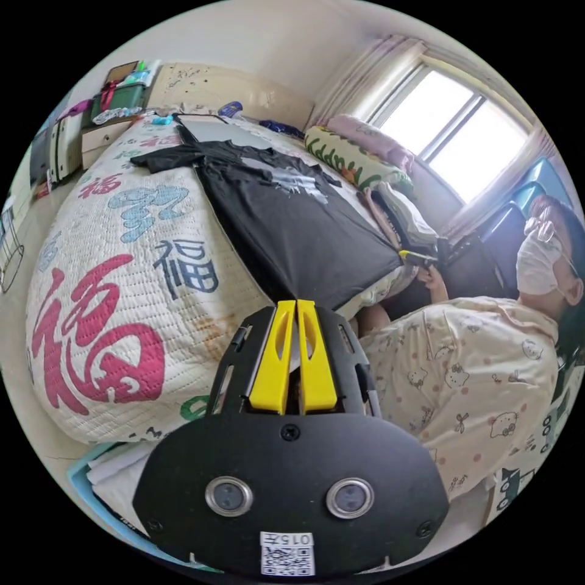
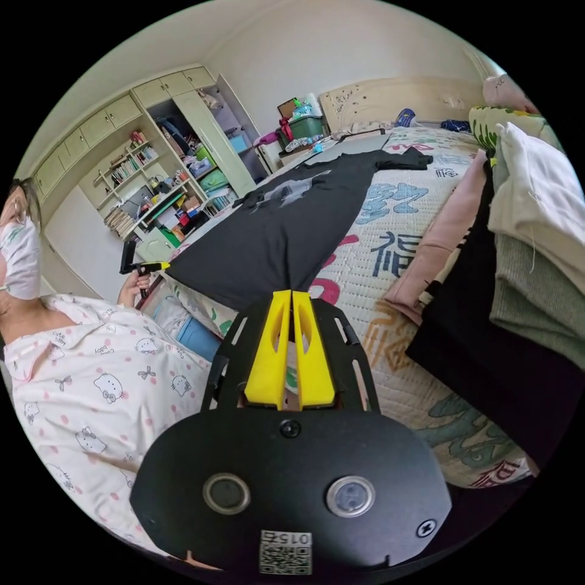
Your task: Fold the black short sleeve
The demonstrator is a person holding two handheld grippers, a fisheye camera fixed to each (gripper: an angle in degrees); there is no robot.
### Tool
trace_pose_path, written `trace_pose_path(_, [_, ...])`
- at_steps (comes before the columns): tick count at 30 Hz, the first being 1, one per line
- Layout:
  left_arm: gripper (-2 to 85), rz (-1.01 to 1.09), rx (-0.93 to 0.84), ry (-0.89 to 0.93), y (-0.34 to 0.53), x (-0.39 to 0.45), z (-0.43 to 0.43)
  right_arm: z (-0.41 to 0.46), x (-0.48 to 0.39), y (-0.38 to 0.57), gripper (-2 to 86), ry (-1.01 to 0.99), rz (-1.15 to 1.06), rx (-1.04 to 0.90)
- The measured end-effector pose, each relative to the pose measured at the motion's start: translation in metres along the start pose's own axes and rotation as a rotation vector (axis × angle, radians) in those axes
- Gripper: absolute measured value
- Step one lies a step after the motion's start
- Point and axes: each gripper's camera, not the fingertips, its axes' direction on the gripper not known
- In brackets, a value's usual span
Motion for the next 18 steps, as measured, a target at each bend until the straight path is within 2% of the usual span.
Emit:
trace_pose_path(4, [2.8, 0.083, -0.124, -0.009, -0.009, 0.003, -0.006, 0.02, 0.0, -0.009, -0.9, 0.068, -0.039, -0.109])
trace_pose_path(7, [5.0, 0.146, 0.052, -0.107, -0.038, 0.011, -0.054, 0.01, 0.006, -0.032, -0.8, 0.149, -0.044, -0.099])
trace_pose_path(9, [5.7, 0.178, 0.229, -0.228, -0.08, 0.015, -0.089, 0.001, 0.004, -0.066, -0.6, 0.174, -0.095, -0.013])
trace_pose_path(12, [6.6, 0.248, 0.306, -0.324, -0.151, 0.017, -0.092, 0.018, 0.0, -0.122, -0.5, 0.218, -0.158, 0.071])
trace_pose_path(16, [7.3, 0.258, 0.348, -0.23, -0.242, -0.013, -0.063, 0.076, 0.001, -0.201, -0.5, 0.23, -0.187, 0.118])
trace_pose_path(18, [8.4, 0.136, 0.327, -0.129, -0.297, -0.054, -0.031, 0.127, 0.006, -0.253, -0.6, 0.195, -0.201, 0.122])
